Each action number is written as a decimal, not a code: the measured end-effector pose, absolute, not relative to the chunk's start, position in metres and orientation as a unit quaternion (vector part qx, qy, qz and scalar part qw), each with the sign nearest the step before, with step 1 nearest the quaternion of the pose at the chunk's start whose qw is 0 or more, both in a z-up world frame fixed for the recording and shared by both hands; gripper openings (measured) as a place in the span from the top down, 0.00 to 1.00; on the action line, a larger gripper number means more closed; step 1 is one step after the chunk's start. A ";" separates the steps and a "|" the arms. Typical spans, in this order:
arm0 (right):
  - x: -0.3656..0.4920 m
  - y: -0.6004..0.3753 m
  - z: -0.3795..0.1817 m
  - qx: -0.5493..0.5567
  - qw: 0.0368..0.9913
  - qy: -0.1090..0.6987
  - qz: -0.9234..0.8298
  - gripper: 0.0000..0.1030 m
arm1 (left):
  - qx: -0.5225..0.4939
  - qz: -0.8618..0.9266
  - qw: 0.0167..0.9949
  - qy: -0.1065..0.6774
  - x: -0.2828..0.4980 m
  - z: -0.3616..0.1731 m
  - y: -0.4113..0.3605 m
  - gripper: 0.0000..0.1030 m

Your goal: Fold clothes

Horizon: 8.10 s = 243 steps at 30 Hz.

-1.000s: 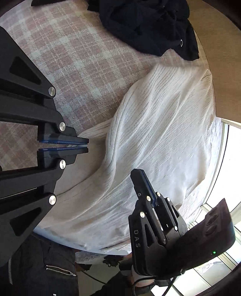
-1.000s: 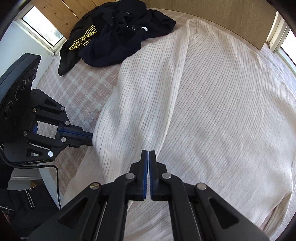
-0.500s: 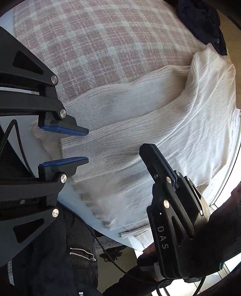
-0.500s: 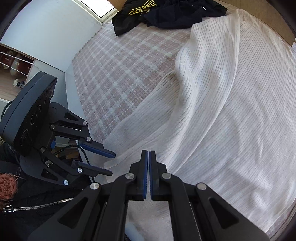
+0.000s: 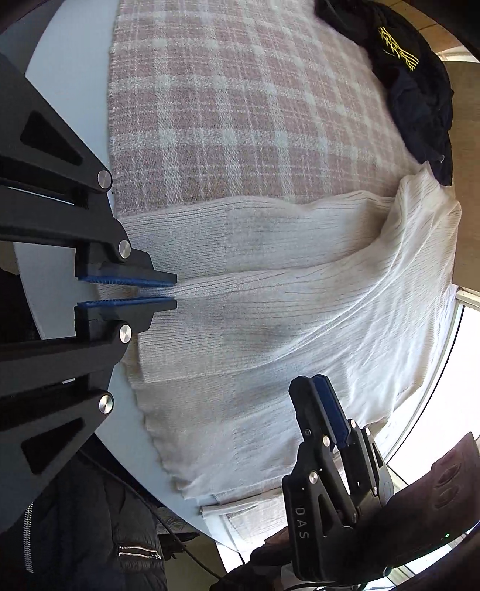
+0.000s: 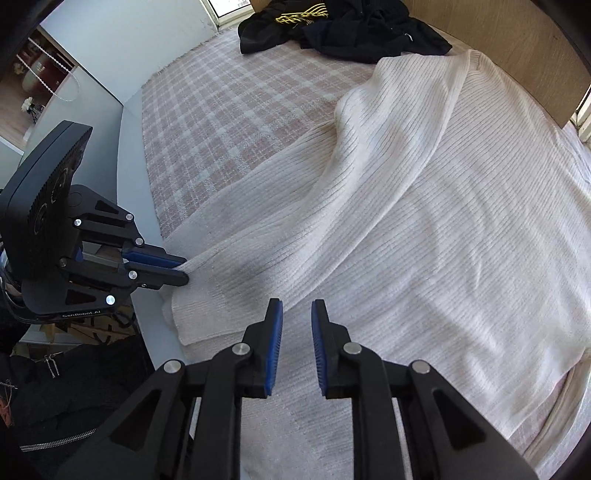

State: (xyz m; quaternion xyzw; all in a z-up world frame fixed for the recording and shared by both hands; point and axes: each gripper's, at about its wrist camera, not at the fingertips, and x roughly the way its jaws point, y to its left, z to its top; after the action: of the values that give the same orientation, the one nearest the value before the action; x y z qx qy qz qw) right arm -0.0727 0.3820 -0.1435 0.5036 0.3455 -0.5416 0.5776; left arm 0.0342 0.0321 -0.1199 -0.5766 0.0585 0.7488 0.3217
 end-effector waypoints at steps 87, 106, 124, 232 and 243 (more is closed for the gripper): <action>-0.225 0.202 -0.101 0.202 0.685 0.579 -0.394 0.88 | -0.585 0.759 0.285 0.009 0.048 -0.102 0.102 0.91; -0.268 0.275 -0.123 0.259 0.644 0.556 -0.458 0.88 | -0.611 0.705 0.356 0.051 0.086 -0.106 0.121 0.89; -0.215 0.225 -0.153 0.234 0.640 0.608 -0.407 0.79 | -0.584 0.742 0.329 0.016 0.060 -0.105 0.109 0.89; -0.212 0.377 -0.112 0.483 0.513 0.355 -0.614 0.89 | -0.500 0.693 0.493 0.163 0.076 -0.095 0.134 0.74; -0.215 0.460 -0.173 0.533 0.410 0.342 -0.656 0.88 | -0.527 0.611 0.549 0.218 0.111 -0.129 0.166 0.64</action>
State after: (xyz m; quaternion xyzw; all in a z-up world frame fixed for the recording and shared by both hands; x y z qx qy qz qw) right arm -0.2149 0.4605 -0.1729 0.5331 0.3422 -0.6562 0.4100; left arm 0.1109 0.1656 -0.1286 -0.5272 0.2176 0.6106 0.5494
